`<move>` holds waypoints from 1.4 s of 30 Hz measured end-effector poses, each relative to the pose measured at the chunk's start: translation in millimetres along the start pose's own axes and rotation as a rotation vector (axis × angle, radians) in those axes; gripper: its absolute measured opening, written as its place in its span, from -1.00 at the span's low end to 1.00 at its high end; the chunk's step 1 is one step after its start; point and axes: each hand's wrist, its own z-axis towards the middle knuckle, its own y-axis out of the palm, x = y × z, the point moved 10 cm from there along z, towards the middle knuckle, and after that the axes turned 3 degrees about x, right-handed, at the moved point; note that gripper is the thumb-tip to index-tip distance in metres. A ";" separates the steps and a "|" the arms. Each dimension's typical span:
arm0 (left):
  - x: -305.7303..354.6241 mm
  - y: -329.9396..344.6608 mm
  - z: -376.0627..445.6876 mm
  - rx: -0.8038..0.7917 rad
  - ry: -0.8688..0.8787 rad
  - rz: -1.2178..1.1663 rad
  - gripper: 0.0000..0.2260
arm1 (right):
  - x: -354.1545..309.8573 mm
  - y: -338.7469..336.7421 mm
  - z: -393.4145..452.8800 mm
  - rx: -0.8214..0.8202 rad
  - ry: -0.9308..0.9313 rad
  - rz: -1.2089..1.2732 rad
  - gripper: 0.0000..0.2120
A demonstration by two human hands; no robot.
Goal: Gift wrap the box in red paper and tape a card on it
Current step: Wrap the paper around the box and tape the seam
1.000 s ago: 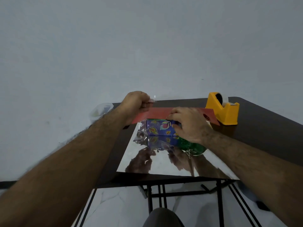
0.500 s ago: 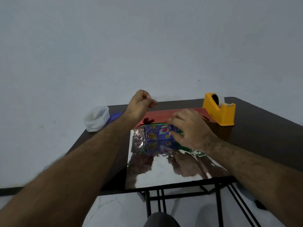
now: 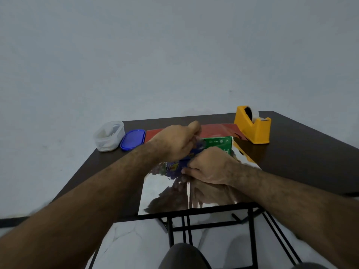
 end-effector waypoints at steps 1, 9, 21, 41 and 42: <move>-1.3 0.0 -0.7 -0.006 -0.010 -0.004 -0.76 | 5.8 3.7 0.7 -0.050 0.046 0.035 -0.41; -7.0 4.2 -8.5 -0.038 -0.038 -0.011 -0.86 | 22.1 10.2 -14.3 -0.148 0.156 0.218 -0.45; -72.6 -18.7 -32.9 0.417 -0.544 -1.164 -0.85 | 47.8 -60.3 -14.7 0.368 0.305 0.161 -0.74; -101.4 5.8 -47.1 0.075 -1.155 -0.999 -0.80 | 52.3 -37.2 14.2 0.186 0.178 0.108 -0.76; -101.0 6.5 -48.7 0.075 -1.158 -0.988 -0.79 | 52.3 -37.0 13.7 0.193 0.184 0.114 -0.76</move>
